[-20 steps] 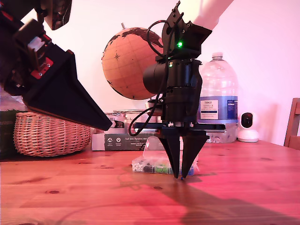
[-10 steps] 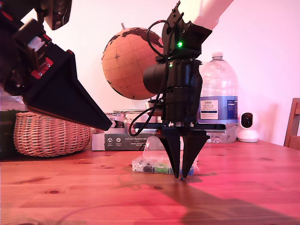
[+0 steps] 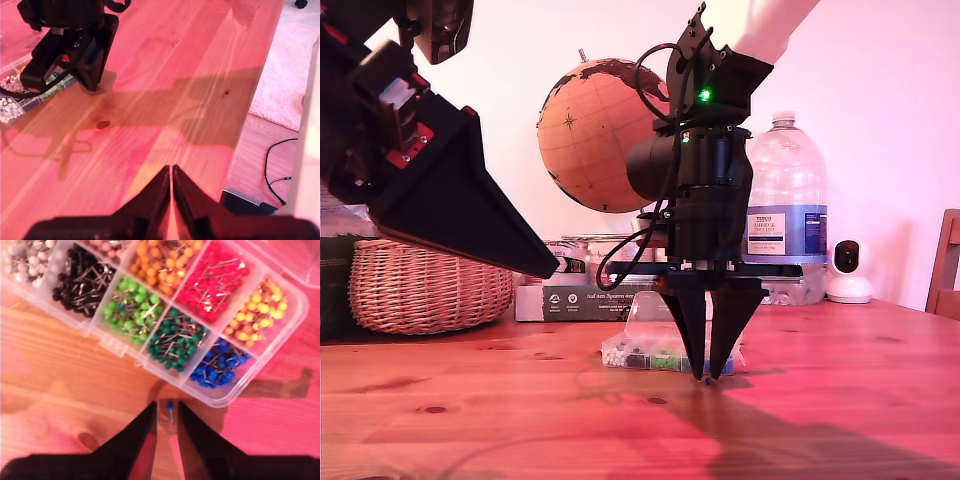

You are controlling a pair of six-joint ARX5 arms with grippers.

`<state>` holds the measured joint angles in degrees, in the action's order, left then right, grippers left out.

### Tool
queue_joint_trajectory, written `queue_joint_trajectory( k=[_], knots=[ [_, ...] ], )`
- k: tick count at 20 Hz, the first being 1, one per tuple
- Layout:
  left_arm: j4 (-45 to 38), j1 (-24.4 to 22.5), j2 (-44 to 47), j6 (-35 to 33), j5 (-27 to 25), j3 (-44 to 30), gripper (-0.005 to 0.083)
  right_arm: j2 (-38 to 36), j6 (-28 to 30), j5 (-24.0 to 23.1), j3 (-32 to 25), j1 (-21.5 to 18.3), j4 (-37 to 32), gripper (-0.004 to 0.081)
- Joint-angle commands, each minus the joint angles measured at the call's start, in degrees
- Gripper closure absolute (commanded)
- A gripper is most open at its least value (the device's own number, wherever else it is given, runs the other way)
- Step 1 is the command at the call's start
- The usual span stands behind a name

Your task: Sort the loose pins on the table into their correct compartments

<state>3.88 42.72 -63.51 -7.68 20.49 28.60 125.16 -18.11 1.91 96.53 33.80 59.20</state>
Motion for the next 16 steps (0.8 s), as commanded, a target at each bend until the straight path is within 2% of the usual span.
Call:
queue_joint_trajectory(
  k=[1, 11, 14, 16],
  knots=[
    [-0.46, 0.09, -0.24, 0.17, 0.04, -1.20, 0.0797, 1.68, 0.13, -0.39, -0.55, -0.22, 0.22, 0.0664],
    [-0.48, 0.09, -0.24, 0.17, 0.04, -1.20, 0.0797, 1.75, 0.13, -0.35, -0.59, -0.17, 0.39, 0.0671],
    [-0.50, 0.09, -0.24, 0.17, 0.02, -1.22, 0.0797, 1.75, 0.20, 0.63, -0.59, -0.17, 0.00, 0.0759],
    [-0.48, 0.09, -0.24, 0.17, 0.02, -1.20, 0.0797, 1.75, 0.17, 0.70, -0.59, -0.15, -0.20, 0.0761]
  ],
)
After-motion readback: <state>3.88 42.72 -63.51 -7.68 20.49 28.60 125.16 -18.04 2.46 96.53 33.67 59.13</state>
